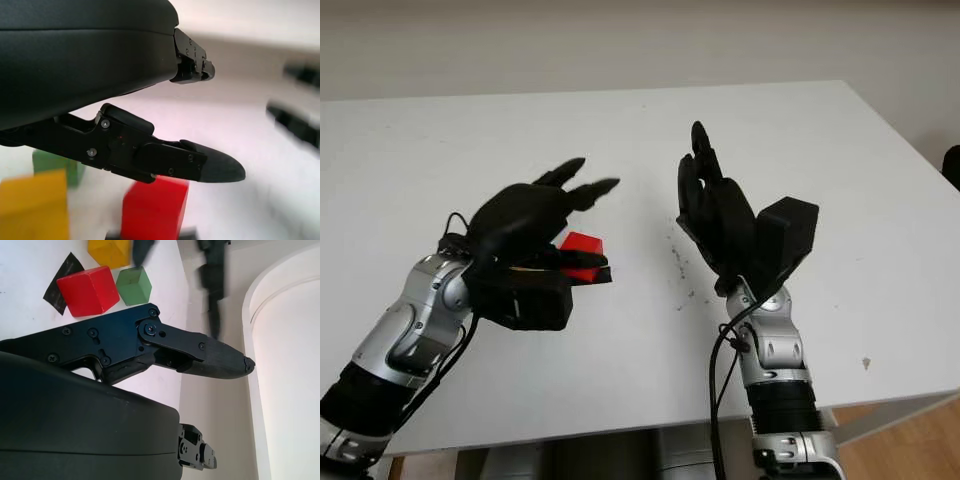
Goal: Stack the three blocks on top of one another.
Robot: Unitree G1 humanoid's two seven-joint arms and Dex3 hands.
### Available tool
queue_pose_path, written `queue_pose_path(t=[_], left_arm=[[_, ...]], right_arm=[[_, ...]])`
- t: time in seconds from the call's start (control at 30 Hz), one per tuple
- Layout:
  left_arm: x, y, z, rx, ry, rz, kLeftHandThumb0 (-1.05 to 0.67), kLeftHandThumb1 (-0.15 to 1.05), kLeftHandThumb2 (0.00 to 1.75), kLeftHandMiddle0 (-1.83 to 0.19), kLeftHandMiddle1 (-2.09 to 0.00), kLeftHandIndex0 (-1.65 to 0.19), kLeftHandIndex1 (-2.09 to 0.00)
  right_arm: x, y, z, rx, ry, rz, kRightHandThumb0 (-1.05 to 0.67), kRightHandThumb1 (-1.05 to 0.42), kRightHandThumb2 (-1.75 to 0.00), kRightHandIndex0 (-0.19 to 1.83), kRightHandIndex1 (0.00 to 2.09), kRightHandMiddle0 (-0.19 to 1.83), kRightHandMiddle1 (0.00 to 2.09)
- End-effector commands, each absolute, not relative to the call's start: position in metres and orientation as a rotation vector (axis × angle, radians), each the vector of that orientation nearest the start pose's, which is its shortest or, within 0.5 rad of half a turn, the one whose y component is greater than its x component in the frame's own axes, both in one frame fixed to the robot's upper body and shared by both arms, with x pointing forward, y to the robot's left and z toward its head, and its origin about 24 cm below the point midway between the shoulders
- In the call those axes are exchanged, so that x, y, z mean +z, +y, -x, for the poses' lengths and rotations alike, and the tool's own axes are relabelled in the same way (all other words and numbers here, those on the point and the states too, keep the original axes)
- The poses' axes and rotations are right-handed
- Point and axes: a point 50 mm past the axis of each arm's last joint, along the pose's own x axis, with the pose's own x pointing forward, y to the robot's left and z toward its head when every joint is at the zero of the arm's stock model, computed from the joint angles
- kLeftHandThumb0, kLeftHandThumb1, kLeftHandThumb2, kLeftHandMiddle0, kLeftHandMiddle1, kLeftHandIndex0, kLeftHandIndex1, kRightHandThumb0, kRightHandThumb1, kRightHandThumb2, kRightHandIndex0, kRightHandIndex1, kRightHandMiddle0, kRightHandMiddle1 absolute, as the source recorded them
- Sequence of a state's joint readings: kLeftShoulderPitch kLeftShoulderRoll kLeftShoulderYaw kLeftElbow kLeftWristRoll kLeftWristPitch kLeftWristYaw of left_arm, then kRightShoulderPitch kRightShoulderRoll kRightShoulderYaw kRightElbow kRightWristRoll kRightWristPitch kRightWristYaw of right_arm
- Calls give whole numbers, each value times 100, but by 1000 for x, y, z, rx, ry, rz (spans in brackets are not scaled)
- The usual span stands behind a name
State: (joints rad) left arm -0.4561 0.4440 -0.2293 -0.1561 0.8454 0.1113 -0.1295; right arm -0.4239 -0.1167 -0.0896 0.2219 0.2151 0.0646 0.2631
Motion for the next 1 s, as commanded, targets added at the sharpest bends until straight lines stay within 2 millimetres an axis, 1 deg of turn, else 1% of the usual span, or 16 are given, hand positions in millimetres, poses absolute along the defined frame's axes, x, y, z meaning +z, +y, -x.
queue_pose_path(t=[0.0, 0.1, 0.17, 0.3, 0.43, 0.5, 0.7, 0.83, 0.97], left_arm=[[201, 147, -297, 58, -522, -1317, -79, 105, 21, -1, -7, -17, -7], [213, 159, -284, 146, -483, -1332, -79, 105, 14, -1, -6, -23, -10], [215, 168, -274, 178, -438, -1326, -79, 104, 11, -2, -6, -26, -11], [211, 186, -253, 222, -345, -1307, -84, 105, 10, -3, -6, -28, -12], [207, 197, -240, 229, -263, -1307, -85, 105, 8, -2, -5, -28, -11], [206, 200, -236, 241, -235, -1310, -85, 105, 7, -1, -5, -28, -11], [201, 207, -226, 290, -161, -1345, -89, 105, 8, -7, -7, -38, -14], [194, 210, -227, 285, -110, -1361, -90, 105, 8, -8, -6, -39, -14], [186, 213, -232, 283, -62, -1373, -89, 105, 9, -7, -6, -39, -13]], right_arm=[[112, -151, -328, 281, -164, -99, -75, -105, -70, -19, 0, -19, 0], [112, -151, -328, 282, -166, -99, -75, -105, -70, -19, 0, -19, 0], [112, -150, -328, 283, -166, -96, -75, -105, -69, -19, 0, -19, 0], [112, -149, -328, 283, -164, -95, -75, -105, -69, -19, 0, -19, 0], [113, -148, -328, 288, -162, -96, -75, -105, -68, -19, 0, -19, 0], [113, -148, -329, 294, -162, -99, -75, -105, -69, -19, 0, -19, 0], [116, -150, -332, 298, -179, -94, -75, -105, -71, -19, 0, -19, 0], [119, -151, -334, 292, -180, -97, -77, -105, -70, -19, 0, -19, 0], [120, -151, -334, 287, -182, -97, -78, -105, -67, -19, 0, -19, 0]])
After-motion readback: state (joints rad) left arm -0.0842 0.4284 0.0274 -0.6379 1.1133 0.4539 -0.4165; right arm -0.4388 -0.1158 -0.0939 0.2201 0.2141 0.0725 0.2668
